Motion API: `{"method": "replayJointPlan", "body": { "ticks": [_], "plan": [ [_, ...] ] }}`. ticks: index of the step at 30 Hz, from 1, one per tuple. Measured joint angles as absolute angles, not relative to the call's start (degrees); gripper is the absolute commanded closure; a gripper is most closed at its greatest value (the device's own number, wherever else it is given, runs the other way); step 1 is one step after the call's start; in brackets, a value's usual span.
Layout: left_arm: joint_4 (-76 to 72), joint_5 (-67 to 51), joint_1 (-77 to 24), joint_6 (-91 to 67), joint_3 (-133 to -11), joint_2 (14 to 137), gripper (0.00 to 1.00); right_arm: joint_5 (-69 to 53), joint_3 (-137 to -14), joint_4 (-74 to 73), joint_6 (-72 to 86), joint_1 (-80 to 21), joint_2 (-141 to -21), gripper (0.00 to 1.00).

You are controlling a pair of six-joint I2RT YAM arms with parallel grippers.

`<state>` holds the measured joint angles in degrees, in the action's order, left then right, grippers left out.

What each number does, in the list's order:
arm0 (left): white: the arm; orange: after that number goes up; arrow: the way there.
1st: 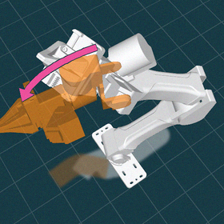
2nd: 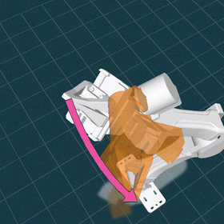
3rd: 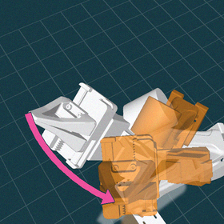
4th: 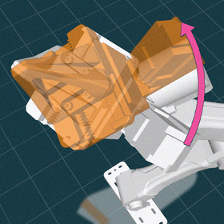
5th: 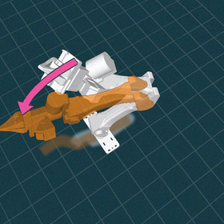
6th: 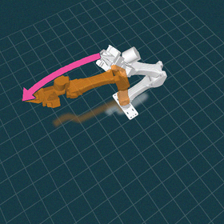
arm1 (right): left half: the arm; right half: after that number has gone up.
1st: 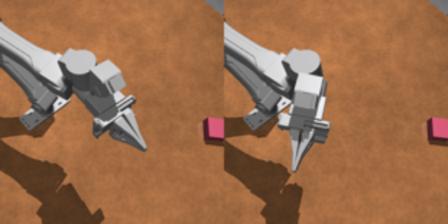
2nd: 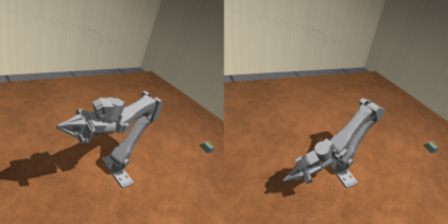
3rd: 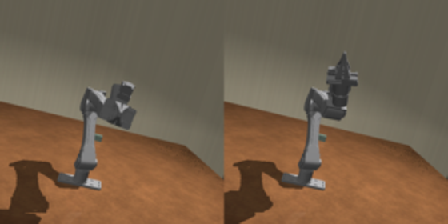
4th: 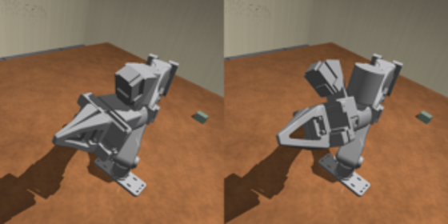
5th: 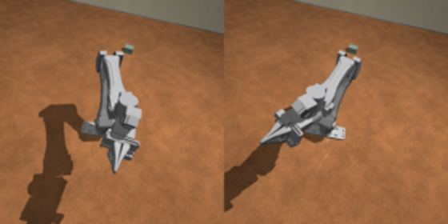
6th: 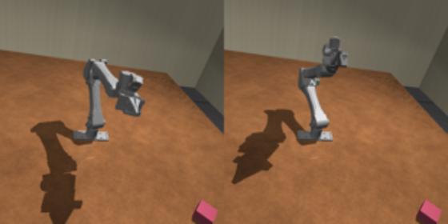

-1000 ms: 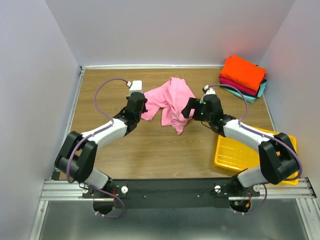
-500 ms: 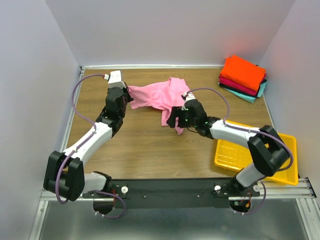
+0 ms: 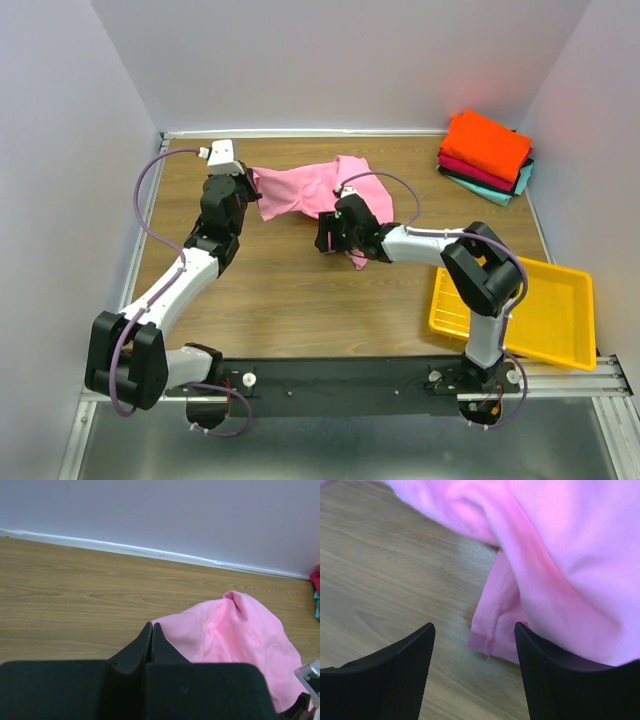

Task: Fold and stack the t-shirts
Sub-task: Flatten the tshirt out

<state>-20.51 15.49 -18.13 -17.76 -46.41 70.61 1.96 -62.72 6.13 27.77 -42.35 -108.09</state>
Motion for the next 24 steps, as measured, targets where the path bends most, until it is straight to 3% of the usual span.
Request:
{"method": "replayJointPlan", "body": {
  "ticks": [14,24],
  "plan": [
    [-20.3,15.6,-12.5,-17.2,-47.0,69.0,1.00,20.3,-65.2,-2.5,27.6,-43.5,-107.2,0.25],
    [-19.7,18.9,-11.0,-17.2,-47.0,56.1,1.00,33.1,-65.4,-7.0,26.9,-41.0,-102.4,0.24]
  ]
}}
